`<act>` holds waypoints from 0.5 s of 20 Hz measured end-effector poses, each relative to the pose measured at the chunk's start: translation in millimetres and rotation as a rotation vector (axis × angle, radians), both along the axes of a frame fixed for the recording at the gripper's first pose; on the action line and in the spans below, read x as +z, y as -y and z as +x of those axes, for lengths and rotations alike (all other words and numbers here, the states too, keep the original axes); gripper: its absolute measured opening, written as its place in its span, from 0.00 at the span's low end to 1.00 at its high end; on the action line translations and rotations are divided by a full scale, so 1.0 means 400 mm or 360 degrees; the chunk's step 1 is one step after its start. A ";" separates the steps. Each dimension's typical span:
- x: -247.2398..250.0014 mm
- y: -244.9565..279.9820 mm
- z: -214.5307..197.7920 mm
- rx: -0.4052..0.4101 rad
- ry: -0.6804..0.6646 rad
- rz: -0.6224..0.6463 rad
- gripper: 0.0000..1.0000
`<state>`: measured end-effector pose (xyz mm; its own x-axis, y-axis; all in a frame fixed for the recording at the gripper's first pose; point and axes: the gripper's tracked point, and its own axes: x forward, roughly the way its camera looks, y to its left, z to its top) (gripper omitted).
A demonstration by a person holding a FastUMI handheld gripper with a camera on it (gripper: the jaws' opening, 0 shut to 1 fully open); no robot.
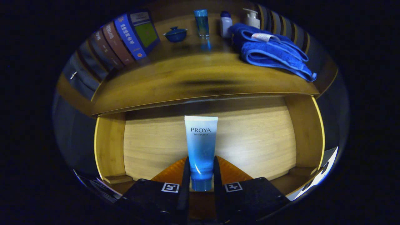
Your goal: Pull open the drawer, take out the items inside it, and place them on the countertop above the cabinet.
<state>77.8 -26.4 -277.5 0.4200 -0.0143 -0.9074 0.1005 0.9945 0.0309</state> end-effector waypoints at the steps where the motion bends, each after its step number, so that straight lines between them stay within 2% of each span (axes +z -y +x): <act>1: 0.032 -0.002 -0.003 0.0000 0.0046 0.0006 0.38; 6: 0.180 0.002 0.104 0.0023 0.0316 -0.0031 0.37; 10: 0.219 0.005 0.253 0.0024 0.0373 -0.0062 0.37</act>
